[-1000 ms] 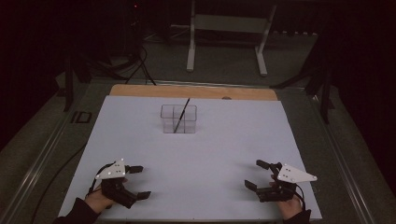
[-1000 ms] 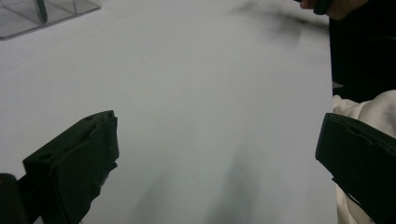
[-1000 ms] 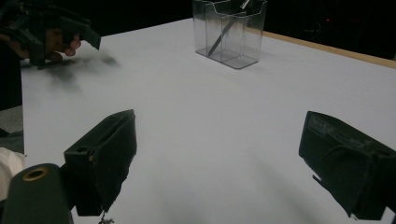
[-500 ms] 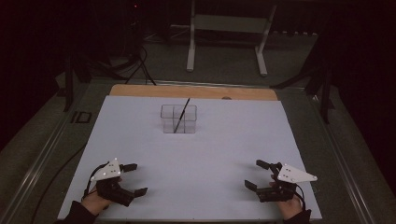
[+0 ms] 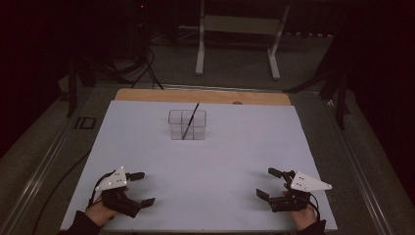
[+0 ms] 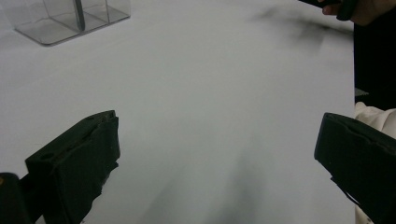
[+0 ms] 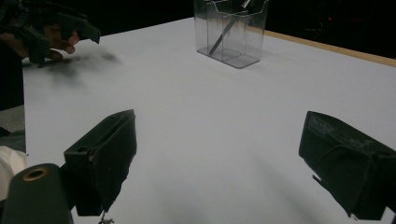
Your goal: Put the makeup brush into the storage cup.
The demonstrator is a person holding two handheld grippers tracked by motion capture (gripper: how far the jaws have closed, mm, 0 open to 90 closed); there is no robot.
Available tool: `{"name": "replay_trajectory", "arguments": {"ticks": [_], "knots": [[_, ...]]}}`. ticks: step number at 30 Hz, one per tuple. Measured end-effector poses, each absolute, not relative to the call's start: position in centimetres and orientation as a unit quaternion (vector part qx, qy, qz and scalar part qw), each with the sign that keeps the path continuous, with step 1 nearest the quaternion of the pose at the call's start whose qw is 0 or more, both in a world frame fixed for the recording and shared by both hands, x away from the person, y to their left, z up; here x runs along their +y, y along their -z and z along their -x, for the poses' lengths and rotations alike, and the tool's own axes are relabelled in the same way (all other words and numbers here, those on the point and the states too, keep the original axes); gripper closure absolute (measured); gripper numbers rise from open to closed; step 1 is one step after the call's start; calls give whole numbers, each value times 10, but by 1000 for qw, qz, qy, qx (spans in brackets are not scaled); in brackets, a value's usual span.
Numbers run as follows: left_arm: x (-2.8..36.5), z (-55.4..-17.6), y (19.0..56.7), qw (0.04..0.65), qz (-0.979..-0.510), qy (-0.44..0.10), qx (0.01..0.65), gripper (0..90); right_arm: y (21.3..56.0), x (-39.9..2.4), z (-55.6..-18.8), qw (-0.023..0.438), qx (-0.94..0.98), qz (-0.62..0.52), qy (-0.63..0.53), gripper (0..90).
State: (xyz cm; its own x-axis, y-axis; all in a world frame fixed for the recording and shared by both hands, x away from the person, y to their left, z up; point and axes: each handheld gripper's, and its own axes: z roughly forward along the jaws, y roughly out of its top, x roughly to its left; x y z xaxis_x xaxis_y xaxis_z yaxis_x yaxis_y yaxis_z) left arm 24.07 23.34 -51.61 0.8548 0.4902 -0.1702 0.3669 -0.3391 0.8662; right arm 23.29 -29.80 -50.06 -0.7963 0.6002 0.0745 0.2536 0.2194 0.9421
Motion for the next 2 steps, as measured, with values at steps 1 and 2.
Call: {"name": "replay_trajectory", "arguments": {"ticks": [1,2], "knots": [[233,-241,516,512,-816,-59,262,16,501,-298,-233,155,765,-279,-559,113],[233,-241,516,512,-816,-59,262,15,501,-298,-233,154,765,-279,-560,113]]}}
